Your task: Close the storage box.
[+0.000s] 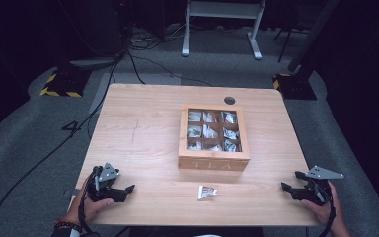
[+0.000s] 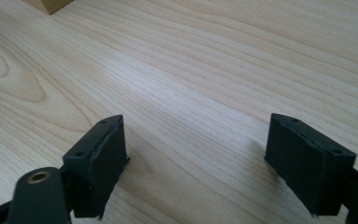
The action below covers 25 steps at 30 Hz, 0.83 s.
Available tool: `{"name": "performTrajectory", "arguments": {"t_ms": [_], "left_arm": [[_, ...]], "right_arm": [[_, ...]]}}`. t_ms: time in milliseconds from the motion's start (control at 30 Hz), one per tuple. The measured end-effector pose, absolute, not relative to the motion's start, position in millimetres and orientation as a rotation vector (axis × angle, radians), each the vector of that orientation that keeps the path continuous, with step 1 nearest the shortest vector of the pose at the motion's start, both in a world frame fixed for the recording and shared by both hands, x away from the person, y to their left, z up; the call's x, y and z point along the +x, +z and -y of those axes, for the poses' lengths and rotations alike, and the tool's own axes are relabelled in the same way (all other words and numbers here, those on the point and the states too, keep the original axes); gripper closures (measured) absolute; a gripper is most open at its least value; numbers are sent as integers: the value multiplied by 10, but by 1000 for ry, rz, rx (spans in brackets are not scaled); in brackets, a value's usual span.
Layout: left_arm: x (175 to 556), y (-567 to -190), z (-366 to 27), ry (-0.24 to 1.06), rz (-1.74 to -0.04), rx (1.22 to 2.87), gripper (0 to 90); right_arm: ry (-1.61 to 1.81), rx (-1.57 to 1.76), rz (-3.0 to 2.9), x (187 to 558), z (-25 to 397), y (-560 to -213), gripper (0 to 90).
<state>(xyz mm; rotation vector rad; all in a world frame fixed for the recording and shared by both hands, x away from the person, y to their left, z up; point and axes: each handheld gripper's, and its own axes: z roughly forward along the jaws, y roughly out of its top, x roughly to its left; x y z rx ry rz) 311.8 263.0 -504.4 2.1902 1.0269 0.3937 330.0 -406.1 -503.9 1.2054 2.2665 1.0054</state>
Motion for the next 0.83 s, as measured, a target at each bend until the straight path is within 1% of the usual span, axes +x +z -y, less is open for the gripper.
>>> {"name": "performTrajectory", "arguments": {"t_ms": [833], "left_arm": [[3122,-5044,-2630,395,-1025,2191,152]], "right_arm": [[998,1215,-2257,3314,4057,-5039,196]]}}
